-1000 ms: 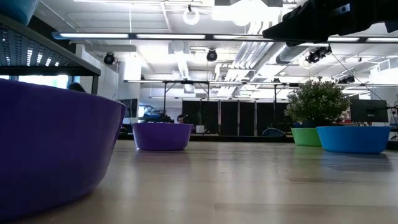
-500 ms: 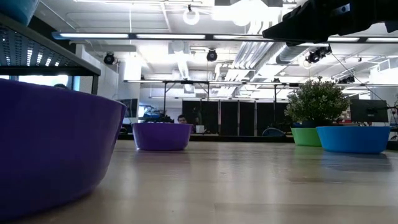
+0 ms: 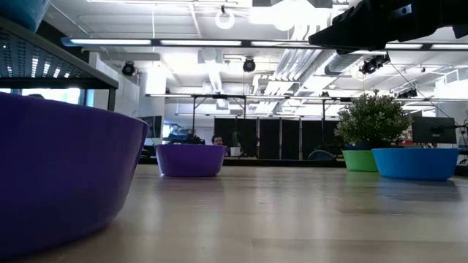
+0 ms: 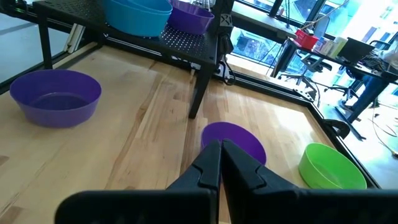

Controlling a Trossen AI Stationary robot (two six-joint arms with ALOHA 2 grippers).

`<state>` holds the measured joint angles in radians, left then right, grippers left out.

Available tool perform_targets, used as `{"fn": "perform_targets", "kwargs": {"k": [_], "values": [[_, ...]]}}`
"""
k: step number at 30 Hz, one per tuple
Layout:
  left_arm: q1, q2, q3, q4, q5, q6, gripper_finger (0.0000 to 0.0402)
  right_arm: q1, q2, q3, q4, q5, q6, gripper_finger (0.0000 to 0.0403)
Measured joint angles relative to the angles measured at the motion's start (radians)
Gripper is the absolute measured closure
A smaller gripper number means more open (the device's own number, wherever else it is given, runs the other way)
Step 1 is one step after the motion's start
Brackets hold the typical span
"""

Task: Pick & Place Mini bowls
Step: Stack the blue bowl on the other blue bowl on the shelf

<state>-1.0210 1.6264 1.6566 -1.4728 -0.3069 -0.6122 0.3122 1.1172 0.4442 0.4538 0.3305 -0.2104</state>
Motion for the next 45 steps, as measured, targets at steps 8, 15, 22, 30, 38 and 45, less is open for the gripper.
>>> {"fn": "perform_targets", "kwargs": {"k": [8, 15, 22, 30, 38, 45], "values": [[0.000, -0.001, -0.041, 0.000, 0.008, -0.047, 0.0314, 0.000, 0.000, 0.000, 0.000, 0.000, 0.000, 0.0401], [0.001, -0.001, -0.062, -0.004, 0.012, -0.066, 0.0314, 0.000, 0.000, 0.000, 0.001, 0.000, -0.008, 0.0401], [0.001, -0.002, -0.062, -0.003, 0.013, -0.075, 0.0313, 0.000, 0.000, 0.000, 0.016, -0.004, -0.019, 0.0401], [0.038, -0.003, -0.061, -0.003, 0.037, -0.078, 0.0287, 0.000, 0.000, 0.000, 0.018, -0.005, -0.019, 0.0401], [0.060, -0.060, -0.061, -0.007, 0.046, -0.044, 0.0231, 0.000, 0.000, 0.000, 0.016, -0.012, -0.018, 0.0401], [0.058, -0.106, -0.060, -0.019, 0.012, 0.015, 0.0236, 0.000, 0.000, 0.000, 0.016, -0.012, -0.018, 0.0402]]}}
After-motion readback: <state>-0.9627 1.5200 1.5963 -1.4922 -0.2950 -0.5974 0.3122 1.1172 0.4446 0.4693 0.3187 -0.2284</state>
